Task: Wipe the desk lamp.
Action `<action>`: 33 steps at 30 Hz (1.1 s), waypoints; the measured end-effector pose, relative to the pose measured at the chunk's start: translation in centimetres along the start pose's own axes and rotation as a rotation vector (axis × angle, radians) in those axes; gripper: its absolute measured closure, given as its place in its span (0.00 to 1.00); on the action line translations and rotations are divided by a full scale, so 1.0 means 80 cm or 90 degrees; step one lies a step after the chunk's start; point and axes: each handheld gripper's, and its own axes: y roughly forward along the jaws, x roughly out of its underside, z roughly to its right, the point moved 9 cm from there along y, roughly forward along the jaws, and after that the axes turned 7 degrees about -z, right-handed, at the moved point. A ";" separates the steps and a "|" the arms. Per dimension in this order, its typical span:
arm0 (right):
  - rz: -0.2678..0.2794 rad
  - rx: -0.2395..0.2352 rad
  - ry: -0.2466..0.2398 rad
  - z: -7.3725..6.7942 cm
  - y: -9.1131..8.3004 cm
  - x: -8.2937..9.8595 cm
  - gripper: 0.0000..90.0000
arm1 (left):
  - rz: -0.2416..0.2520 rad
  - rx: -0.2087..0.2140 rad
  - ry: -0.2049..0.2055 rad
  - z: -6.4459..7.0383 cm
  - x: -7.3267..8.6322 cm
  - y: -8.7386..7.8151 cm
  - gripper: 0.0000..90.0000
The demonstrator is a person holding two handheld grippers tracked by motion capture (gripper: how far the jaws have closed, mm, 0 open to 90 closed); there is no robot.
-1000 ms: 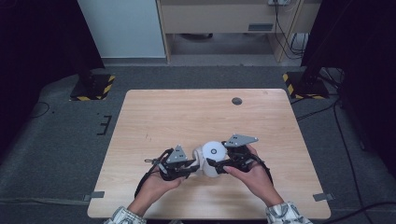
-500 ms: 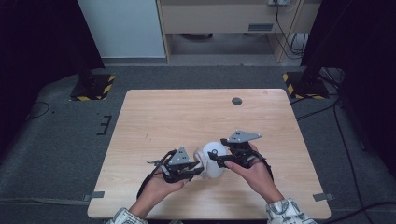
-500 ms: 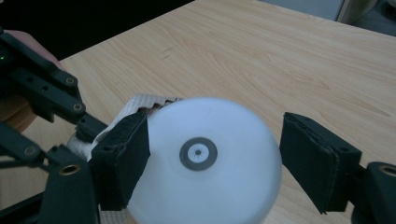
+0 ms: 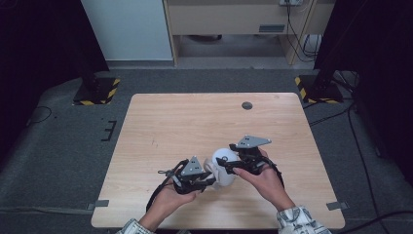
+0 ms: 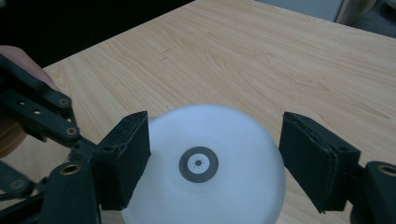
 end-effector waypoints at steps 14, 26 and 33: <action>0.017 0.032 0.019 0.017 0.003 -0.004 0.28 | 0.009 -0.038 -0.015 -0.017 -0.006 0.022 0.81; 0.017 0.037 0.020 0.024 0.007 -0.008 0.28 | 0.036 -0.004 -0.012 0.004 -0.024 0.021 0.81; 0.017 0.039 0.019 0.027 0.005 -0.008 0.28 | 0.010 -0.015 0.002 0.002 -0.018 0.036 0.81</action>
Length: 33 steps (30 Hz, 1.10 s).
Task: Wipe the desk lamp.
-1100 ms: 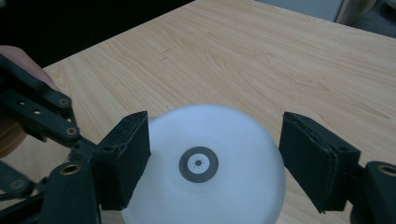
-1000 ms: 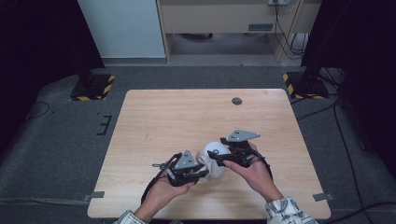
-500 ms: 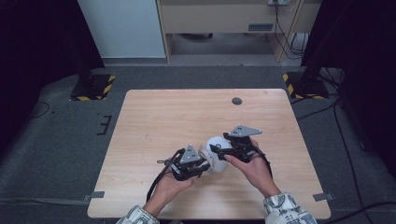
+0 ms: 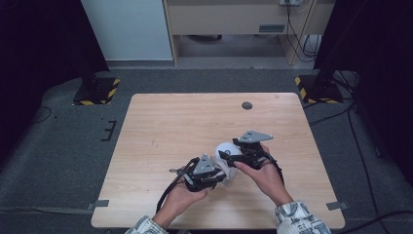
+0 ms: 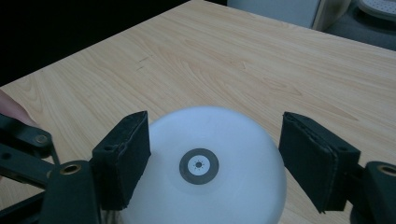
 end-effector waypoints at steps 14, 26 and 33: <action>-0.018 -0.011 0.000 0.004 -0.012 0.007 0.28 | -0.041 -0.010 -0.005 -0.009 0.022 0.018 0.81; -0.028 -0.034 0.012 0.005 -0.018 0.013 0.28 | 0.016 0.001 0.017 0.009 -0.021 -0.008 0.81; -0.025 -0.029 0.009 0.005 -0.018 0.013 0.28 | -0.035 0.006 0.010 0.003 0.007 0.019 0.81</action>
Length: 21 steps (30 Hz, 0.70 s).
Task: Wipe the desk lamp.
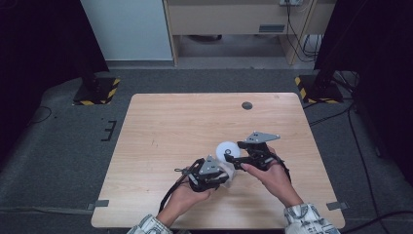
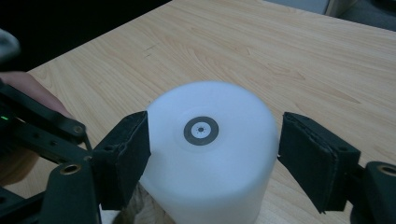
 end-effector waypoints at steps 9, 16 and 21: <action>0.003 -0.001 -0.002 0.000 0.000 0.000 0.28 | -0.030 0.001 -0.017 -0.018 0.023 0.004 0.81; 0.006 -0.001 -0.004 0.000 0.000 0.001 0.28 | 0.032 -0.032 -0.039 -0.046 -0.003 -0.045 0.80; 0.005 -0.001 -0.005 0.000 0.000 0.001 0.28 | 0.021 -0.040 -0.025 -0.051 -0.009 -0.043 0.80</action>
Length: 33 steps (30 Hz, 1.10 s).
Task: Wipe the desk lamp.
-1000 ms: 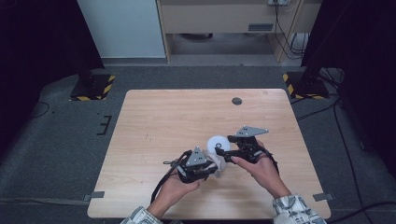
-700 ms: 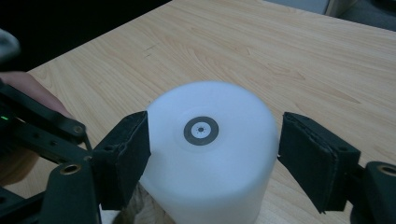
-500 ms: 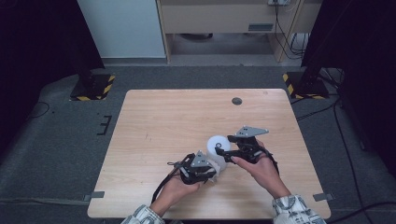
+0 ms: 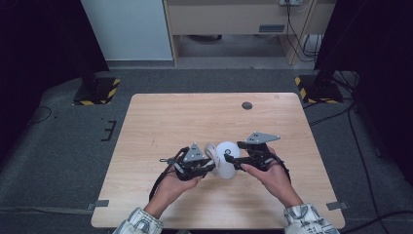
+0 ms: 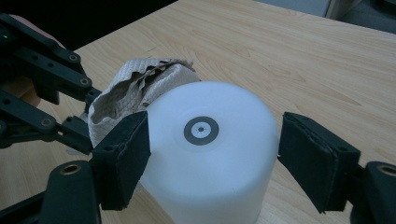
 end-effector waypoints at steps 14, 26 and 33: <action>0.001 -0.010 0.000 -0.003 0.002 -0.001 0.28 | -0.064 -0.002 -0.014 -0.007 0.037 0.034 0.80; 0.004 -0.003 0.007 0.002 0.002 -0.001 0.28 | -0.044 -0.021 -0.006 -0.024 0.006 0.018 0.80; 0.011 -0.004 0.010 0.002 0.003 -0.001 0.28 | -0.086 -0.017 -0.013 -0.027 0.032 0.044 0.80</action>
